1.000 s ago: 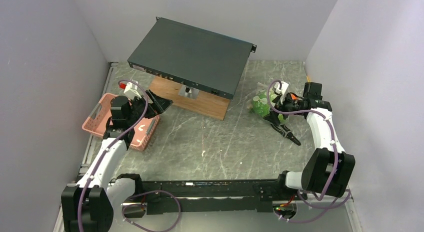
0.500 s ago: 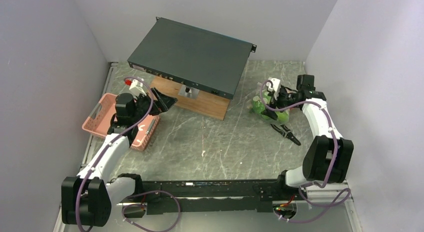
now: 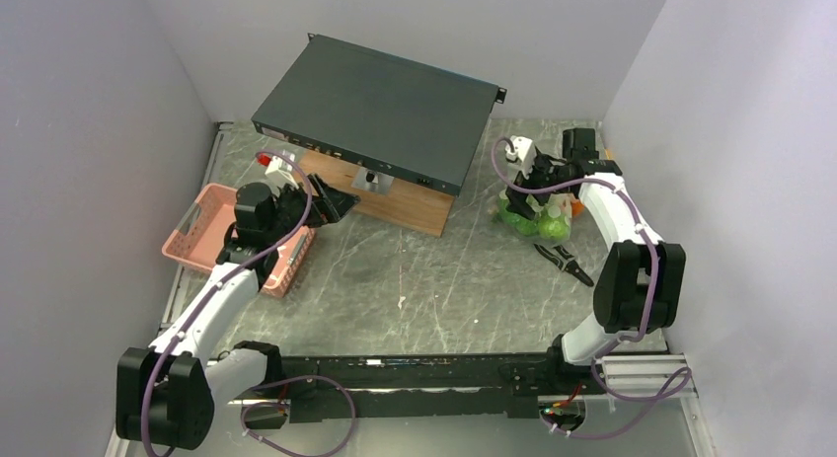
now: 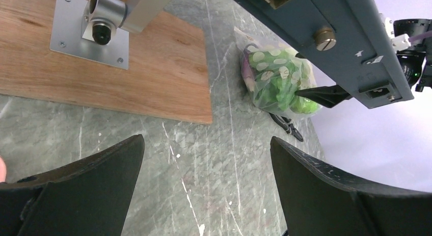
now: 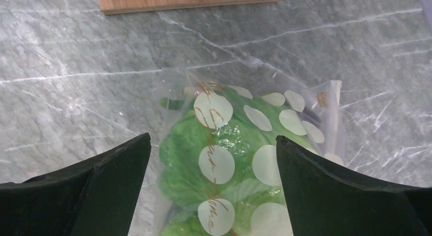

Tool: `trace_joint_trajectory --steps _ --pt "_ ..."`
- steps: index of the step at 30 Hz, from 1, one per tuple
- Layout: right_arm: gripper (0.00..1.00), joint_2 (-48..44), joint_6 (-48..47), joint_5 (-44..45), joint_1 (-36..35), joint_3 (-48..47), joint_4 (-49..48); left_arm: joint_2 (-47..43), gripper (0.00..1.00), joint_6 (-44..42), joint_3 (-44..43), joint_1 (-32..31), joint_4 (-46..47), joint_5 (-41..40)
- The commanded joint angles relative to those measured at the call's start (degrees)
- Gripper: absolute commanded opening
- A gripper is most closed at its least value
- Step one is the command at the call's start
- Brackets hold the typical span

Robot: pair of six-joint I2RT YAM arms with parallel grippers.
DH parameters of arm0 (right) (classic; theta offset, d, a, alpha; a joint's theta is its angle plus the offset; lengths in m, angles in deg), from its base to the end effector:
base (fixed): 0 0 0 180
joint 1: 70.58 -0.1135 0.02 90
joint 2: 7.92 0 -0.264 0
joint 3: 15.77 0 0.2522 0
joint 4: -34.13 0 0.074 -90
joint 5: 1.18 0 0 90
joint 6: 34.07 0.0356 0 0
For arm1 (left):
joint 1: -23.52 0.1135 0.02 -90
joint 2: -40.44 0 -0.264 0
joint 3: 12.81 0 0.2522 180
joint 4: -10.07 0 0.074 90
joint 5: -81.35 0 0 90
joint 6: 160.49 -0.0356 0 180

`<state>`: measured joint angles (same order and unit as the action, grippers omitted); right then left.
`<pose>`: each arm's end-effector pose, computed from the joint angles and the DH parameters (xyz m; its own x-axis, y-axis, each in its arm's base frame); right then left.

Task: Open the zip-top bag and remove the fake food
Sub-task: Pick up the zipper food storage bag at the center of the board.

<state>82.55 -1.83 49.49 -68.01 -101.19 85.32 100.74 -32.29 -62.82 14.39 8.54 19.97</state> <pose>0.3305 0.0078 0.2709 -0.1748 -0.6471 -0.7421 -0.8717 0.4522 -0.1889 0.2346 -0.0550 0.2762 -0.5313 -0.4644 -0.7085 0.3482 0.6427 -0.6824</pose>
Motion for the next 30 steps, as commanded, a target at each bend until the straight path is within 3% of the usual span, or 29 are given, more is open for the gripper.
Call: trace_joint_trajectory --steps 1,6,12,14,16,18,22,26,30 --pt "0.93 0.05 6.83 4.86 -1.59 -1.75 -0.71 -2.01 0.99 -0.76 0.1 -0.52 2.53 -0.55" --pt "0.84 2.12 11.65 14.42 -4.27 -0.11 -4.8 -1.75 0.99 -0.6 0.13 -1.06 2.91 -0.35" --pt "0.71 2.64 14.21 18.39 -4.68 2.56 -9.19 -1.73 0.99 0.22 1.09 -1.8 3.86 0.5" --pt "0.61 2.51 13.77 17.95 -4.72 3.44 -9.17 -2.13 0.99 0.66 1.63 -2.02 4.3 0.53" --pt "0.43 2.16 14.23 16.71 -4.53 3.7 -8.65 -2.41 0.99 1.19 2.24 -2.2 4.93 0.92" --pt "0.25 1.27 15.46 14.05 -3.76 3.74 -7.8 -2.27 0.99 2.7 3.46 -2.26 7.22 2.7" --pt "0.03 -1.89 16.15 5.13 -0.26 4.16 -6.24 -0.97 0.99 7.6 6.42 -2.61 13.92 6.61" --pt "0.0 -6.35 12.8 -8.01 3.52 5.18 -3.48 -0.46 0.99 10.54 8.11 -4.31 17.84 7.64" --pt "0.0 -11.06 3.11 -19.69 4.91 5.91 4.69 0.14 0.99 10.69 7.69 -6.78 18.17 8.03"
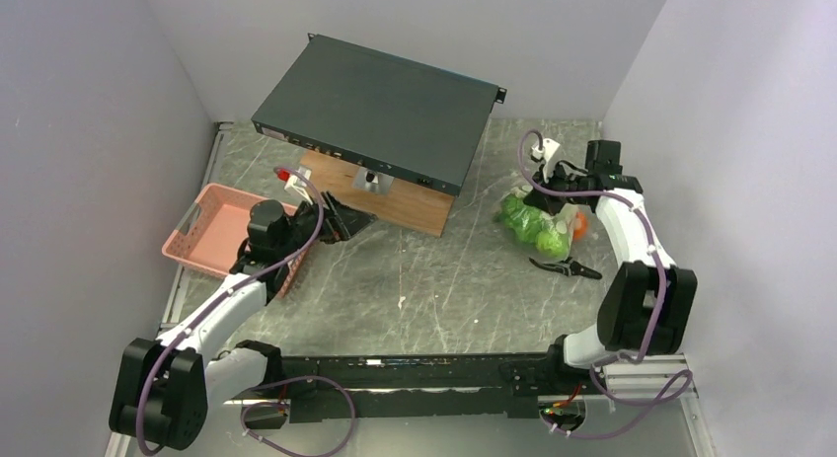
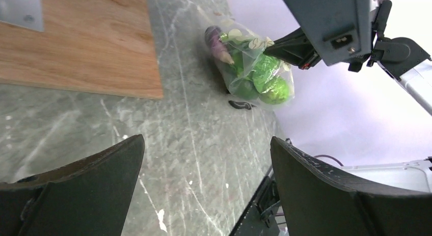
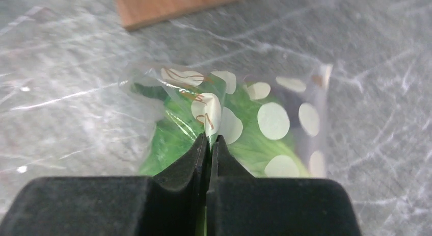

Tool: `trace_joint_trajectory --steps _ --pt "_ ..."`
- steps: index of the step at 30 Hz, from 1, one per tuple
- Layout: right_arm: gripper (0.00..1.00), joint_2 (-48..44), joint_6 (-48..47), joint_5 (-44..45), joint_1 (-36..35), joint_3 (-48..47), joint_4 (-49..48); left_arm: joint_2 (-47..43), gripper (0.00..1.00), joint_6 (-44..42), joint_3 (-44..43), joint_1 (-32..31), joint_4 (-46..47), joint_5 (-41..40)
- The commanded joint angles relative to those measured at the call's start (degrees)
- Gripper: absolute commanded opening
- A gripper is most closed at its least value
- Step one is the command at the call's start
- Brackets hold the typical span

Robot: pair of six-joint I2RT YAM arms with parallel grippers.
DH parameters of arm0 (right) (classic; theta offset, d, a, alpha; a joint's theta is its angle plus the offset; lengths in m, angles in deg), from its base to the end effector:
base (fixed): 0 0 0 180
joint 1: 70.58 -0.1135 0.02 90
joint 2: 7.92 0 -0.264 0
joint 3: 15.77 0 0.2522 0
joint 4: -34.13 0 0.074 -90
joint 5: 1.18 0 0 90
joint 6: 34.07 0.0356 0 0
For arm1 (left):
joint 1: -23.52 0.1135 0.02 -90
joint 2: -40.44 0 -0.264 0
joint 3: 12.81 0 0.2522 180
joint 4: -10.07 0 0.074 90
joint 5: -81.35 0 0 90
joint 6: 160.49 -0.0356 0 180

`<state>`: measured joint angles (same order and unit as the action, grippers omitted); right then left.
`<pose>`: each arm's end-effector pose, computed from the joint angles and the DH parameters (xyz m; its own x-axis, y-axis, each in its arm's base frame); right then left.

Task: Open the zip-top bag and remove the fake food
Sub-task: Pick up the zipper food storage bag at the center of the board.

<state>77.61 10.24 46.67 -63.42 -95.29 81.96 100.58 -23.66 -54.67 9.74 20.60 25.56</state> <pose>0.3100 -0.0149 0.2692 -0.3446 -0.4914 -0.7999 -0.7831 0.6203 -0.0437 0.2191 -0.0743 0.2494 -0.6279 -0.4670 -0.6226 0.4094 0.4821 -0.7745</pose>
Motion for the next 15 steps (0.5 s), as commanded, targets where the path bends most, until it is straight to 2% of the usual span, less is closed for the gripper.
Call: trace_joint_trajectory --steps 1,5,6,10,15 --pt "0.0 -6.73 -12.56 -19.17 0.25 -0.1 11.82 0.51 0.99 2.41 -0.3 -2.71 6.82 2.5" --pt "0.0 -7.92 -28.12 -24.24 -1.98 -0.1 27.1 2.94 0.99 8.25 2.65 -4.14 12.57 2.86" --pt "0.0 -8.5 -29.55 -24.56 -3.23 0.6 28.64 3.49 0.99 10.62 3.94 -4.41 15.0 2.85" --pt "0.0 -12.35 -25.68 -26.89 -6.87 5.04 25.23 4.86 0.99 16.92 6.96 -6.13 19.92 1.78" --pt "0.0 -13.93 -23.63 -29.47 -12.76 5.58 24.3 4.9 0.99 15.93 5.52 -8.95 14.6 1.04"
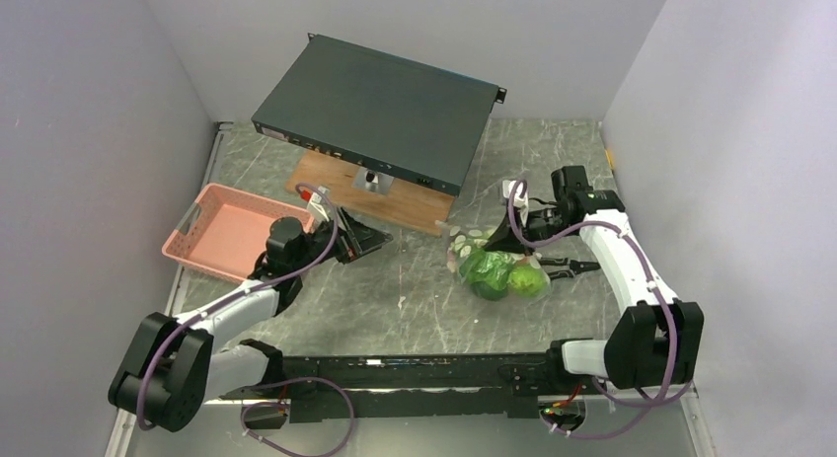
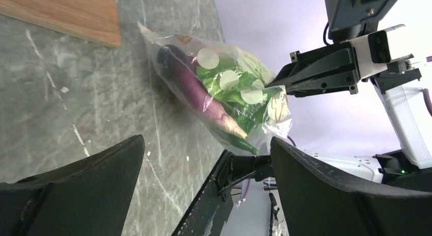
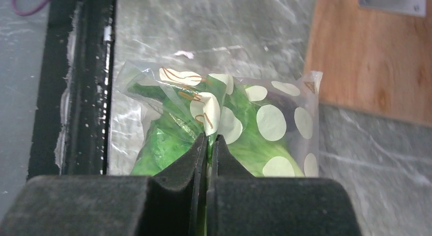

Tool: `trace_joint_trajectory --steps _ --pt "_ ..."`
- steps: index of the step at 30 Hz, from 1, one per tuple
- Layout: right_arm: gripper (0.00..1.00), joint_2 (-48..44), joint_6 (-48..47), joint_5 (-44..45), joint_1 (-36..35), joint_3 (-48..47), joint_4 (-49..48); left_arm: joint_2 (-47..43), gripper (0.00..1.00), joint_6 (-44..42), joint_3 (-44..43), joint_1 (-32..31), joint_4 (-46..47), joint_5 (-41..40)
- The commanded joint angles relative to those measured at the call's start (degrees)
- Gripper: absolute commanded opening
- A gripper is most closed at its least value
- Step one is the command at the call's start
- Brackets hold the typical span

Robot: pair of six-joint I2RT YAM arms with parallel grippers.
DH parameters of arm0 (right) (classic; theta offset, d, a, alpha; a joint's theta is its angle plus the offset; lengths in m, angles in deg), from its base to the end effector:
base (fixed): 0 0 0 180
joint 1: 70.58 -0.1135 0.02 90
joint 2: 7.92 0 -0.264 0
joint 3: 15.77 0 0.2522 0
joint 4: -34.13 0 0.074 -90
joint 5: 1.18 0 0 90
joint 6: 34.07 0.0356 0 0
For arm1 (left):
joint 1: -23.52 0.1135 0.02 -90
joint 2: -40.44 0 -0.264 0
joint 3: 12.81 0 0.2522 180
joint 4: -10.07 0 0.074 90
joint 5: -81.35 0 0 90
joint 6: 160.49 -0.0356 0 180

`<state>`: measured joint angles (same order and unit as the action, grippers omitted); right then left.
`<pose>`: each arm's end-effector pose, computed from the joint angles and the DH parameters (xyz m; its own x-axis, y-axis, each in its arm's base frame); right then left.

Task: Open the zip-top bag and remove the fake food
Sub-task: Pick up the zipper food storage bag at the center of the board.

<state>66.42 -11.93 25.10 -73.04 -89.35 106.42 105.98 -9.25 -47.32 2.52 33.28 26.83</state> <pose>0.2255 0.0416 0.2785 -0.1007 -0.4148 -0.9043 -0.9908 0.1245 0.0532 0.2062 -0.1013 0.2098 -0.7876 -0.4623 -0.4074 0.2873 0.3094 -0.9065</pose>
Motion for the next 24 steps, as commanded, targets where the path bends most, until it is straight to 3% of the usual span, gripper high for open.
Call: trace_joint_trajectory --steps 1,10,16,20,24 --pt "0.0 -2.92 -0.21 -7.06 -4.25 0.27 -1.79 -0.38 0.99 1.08 -2.27 -2.22 0.94 -0.51" --pt "0.01 -3.05 4.83 -1.83 -13.04 4.85 -9.43 0.57 0.99 0.45 -3.83 -4.55 -9.51 -2.64" --pt "0.1 -3.22 -5.06 2.51 -18.45 6.58 -3.11 1.96 0.98 1.79 -3.94 -5.08 -13.59 -3.78" --pt "0.01 -3.97 -8.49 6.41 -21.09 8.52 -1.35 4.46 0.96 3.38 -4.28 -5.84 -14.78 -4.69" --pt "0.0 -4.51 -10.85 8.58 -22.15 8.85 -0.81 9.21 0.94 8.56 -3.99 -6.92 -11.2 -4.28"
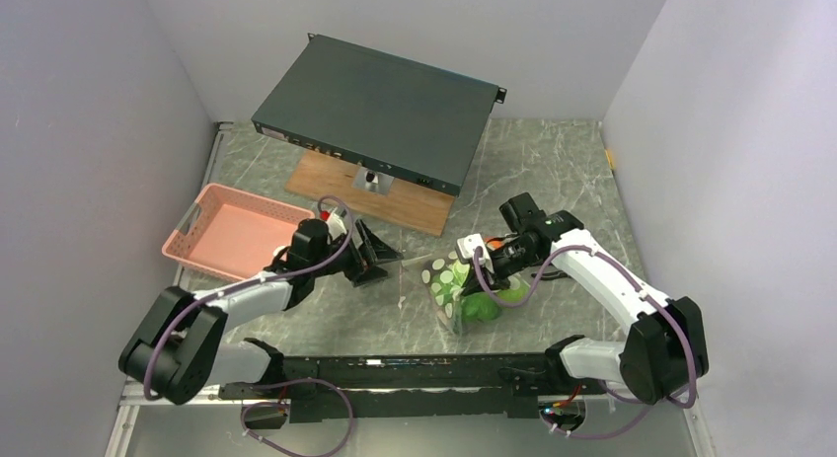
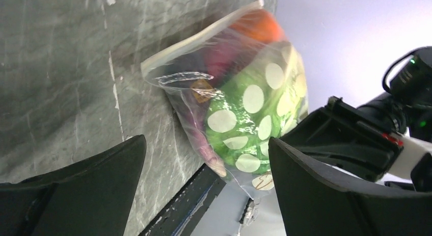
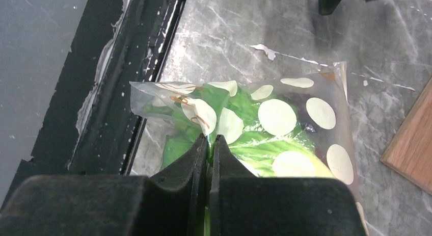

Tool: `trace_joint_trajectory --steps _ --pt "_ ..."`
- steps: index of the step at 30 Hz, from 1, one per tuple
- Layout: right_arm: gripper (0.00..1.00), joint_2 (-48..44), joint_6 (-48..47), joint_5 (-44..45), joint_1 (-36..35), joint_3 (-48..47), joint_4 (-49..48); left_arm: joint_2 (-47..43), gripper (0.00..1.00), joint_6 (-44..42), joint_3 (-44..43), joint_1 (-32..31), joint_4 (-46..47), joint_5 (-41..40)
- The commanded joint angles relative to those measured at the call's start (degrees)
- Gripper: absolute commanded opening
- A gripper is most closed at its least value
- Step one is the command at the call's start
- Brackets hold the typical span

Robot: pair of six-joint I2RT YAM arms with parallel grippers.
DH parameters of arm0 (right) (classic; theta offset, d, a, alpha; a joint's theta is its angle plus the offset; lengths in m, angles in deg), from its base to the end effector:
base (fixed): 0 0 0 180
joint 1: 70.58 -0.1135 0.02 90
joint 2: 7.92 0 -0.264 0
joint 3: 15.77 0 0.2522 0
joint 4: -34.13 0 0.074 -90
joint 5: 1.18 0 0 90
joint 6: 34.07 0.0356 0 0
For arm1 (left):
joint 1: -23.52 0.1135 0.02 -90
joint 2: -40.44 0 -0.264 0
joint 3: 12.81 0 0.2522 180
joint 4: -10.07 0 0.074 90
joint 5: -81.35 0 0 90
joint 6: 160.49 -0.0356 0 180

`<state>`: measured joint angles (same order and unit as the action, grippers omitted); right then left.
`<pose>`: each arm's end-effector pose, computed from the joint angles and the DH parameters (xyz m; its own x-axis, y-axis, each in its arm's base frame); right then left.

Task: Open the zip-top bag and remove the fake food
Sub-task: Pick up the zipper food storage bag at the center of the board.

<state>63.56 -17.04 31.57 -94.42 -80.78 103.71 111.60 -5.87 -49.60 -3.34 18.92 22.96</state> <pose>0.1793 0.1119 0.2449 0.1264 -0.5096 -0.8510 -0.9671 -0.2541 0.0085 0.2031 -0.1238 0.1760 -0.8936 -0.4099 -0.1828 -0.0015 0.4099 -0.9121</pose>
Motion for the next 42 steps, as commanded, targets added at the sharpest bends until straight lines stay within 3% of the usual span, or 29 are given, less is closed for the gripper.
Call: trace_joint_trajectory --steps 1,4,8,23,28,33,39,41,42 --pt "0.0 -1.66 -6.34 2.48 -0.97 0.27 2.04 5.05 0.93 6.88 -1.58 -1.39 5.03 -0.07" --pt "0.0 -1.76 -7.09 3.17 -1.3 -0.17 2.06 9.68 0.89 11.28 -2.23 -2.89 10.09 0.77" --pt "0.0 -1.73 -4.88 1.7 -1.51 -1.02 0.78 13.22 0.88 13.01 -5.51 -6.01 5.72 -2.03" --pt "0.0 -0.89 0.11 -6.09 -2.31 -5.69 -1.09 12.97 0.84 23.71 -5.41 -10.36 -0.46 -18.32" --pt "0.0 -0.93 0.45 -6.01 -2.89 -4.77 -1.67 15.15 0.82 24.81 -7.28 -10.83 -0.02 -18.71" --pt "0.0 -0.95 1.16 -6.14 -3.3 -4.22 -2.62 17.17 0.65 26.08 -7.76 -11.39 2.35 -18.48" --pt "0.0 -1.17 1.12 -6.71 -3.28 -3.91 -2.18 18.41 0.57 24.86 -8.71 -11.46 2.51 -19.46" --pt "0.0 -1.31 0.93 -7.05 -3.4 -3.7 -1.89 18.85 0.48 24.41 -9.02 -11.45 3.96 -19.97" --pt "0.0 -1.42 0.85 -7.22 -3.39 -3.57 -1.72 19.16 0.39 24.01 -9.24 -11.41 4.69 -19.79"
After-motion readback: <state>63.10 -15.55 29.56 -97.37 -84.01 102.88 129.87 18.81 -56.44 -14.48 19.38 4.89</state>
